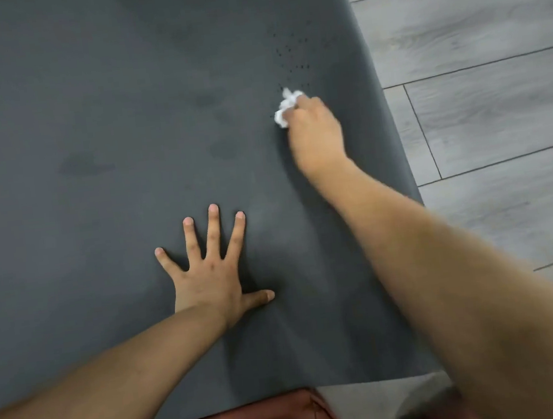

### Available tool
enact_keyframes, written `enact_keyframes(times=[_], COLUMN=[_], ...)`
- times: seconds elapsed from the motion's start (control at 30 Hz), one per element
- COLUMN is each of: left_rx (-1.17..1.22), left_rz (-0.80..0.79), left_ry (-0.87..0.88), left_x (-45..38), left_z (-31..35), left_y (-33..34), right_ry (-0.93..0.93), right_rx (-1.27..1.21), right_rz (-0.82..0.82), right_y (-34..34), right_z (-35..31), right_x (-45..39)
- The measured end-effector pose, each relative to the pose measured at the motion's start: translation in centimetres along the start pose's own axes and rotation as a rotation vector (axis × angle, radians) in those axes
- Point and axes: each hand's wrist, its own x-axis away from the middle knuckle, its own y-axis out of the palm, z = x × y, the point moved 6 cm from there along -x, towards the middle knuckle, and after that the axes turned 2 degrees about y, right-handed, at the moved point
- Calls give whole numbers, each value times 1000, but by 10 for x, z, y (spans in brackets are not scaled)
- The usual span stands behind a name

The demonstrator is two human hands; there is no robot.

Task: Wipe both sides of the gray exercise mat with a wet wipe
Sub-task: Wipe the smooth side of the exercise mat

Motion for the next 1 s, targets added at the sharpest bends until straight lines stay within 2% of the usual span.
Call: enact_keyframes(times=[0.1, 0.17, 0.23, 0.27, 0.37, 0.4, 0.47, 0.5, 0.6, 0.63, 0.7, 0.77, 0.83, 0.9, 0.93, 1.0], left_rx=[-5, -9, -2, -4, -1, 4, 6, 3, -8, -9, -1, 3, -6, -3, 2, 10], left_rz=[4, -7, -4, -3, -12, -10, 0, 2, 17, 20, 13, 4, -3, -18, -21, -22], left_ry=[-5, -9, -14, -15, -13, -13, -14, -15, -4, 2, 3, -3, -10, -15, -15, -15], left_x=[-1, -1, -1, -2, -2, -2, -3, -3, 0, 0, -1, -1, -2, -2, -2, -2], left_z=[0, 2, 4, 4, 4, 4, 3, 2, 1, 1, 2, 2, 1, 1, 2, 1], left_y=[0, 1, 0, 0, -1, -1, 0, 0, 3, 3, 2, 2, 2, 3, 2, 0], right_ry=[321, 399, 438, 394, -19, -101, -204, -141, 292, 375, 402, 432, 293, -1, -98, -211], right_rx=[102, 44, -32, -99, -202, -206, -102, -28, 125, 136, 101, -20, -167, -208, -232, -201], right_rz=[-27, -2, 28, 33, -18, -100, -50, -26, -68, -52, 5, 30, -19, -128, -168, -65], right_y=[-28, -27, -23, -19, -2, 5, 1, -2, -24, -29, -27, -19, -7, 6, 9, 0], right_z=[109, 108, 66, 37, -71, -90, -71, -35, 98, 122, 112, 69, 5, -66, -82, -63], right_x=[-7, 0, 11, 17, 51, 64, 60, 45, 11, 12, 21, 37, 55, 86, 97, 93])
